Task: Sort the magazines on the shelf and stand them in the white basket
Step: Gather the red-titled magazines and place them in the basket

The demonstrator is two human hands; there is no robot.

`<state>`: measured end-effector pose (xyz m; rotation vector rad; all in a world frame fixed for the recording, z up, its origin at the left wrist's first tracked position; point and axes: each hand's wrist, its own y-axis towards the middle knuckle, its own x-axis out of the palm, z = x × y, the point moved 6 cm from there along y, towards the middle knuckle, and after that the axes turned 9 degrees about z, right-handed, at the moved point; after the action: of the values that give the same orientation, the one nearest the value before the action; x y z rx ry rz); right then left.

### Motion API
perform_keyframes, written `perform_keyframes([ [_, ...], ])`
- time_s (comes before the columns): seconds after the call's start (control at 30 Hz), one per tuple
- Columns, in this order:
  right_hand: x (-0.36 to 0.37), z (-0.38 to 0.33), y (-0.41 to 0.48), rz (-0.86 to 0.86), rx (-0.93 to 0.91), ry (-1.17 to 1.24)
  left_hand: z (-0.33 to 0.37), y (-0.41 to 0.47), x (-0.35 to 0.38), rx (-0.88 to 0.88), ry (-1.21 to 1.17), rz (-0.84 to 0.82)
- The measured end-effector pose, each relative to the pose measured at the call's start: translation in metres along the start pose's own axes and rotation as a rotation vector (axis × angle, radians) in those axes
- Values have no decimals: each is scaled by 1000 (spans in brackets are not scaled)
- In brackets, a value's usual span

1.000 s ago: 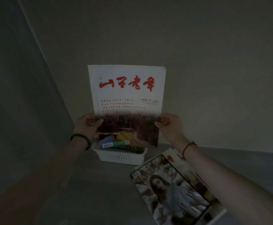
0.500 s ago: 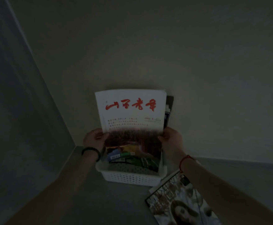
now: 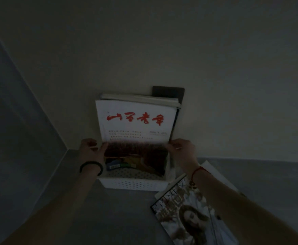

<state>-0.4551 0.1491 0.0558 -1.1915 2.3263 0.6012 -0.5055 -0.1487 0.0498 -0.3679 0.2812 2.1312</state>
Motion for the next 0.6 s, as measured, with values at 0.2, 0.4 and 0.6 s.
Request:
perform_keyframes([
  [0.2, -79, 31, -11, 24, -28, 45, 35, -60, -18, 144, -270, -185],
  [0.4, -135, 126, -51, -109, 264, 90, -14, -182, 1, -48, -118, -442],
  [0.6, -144, 181, -121, -394, 312, -53, -68, -284, 39, -147, 52, -610],
])
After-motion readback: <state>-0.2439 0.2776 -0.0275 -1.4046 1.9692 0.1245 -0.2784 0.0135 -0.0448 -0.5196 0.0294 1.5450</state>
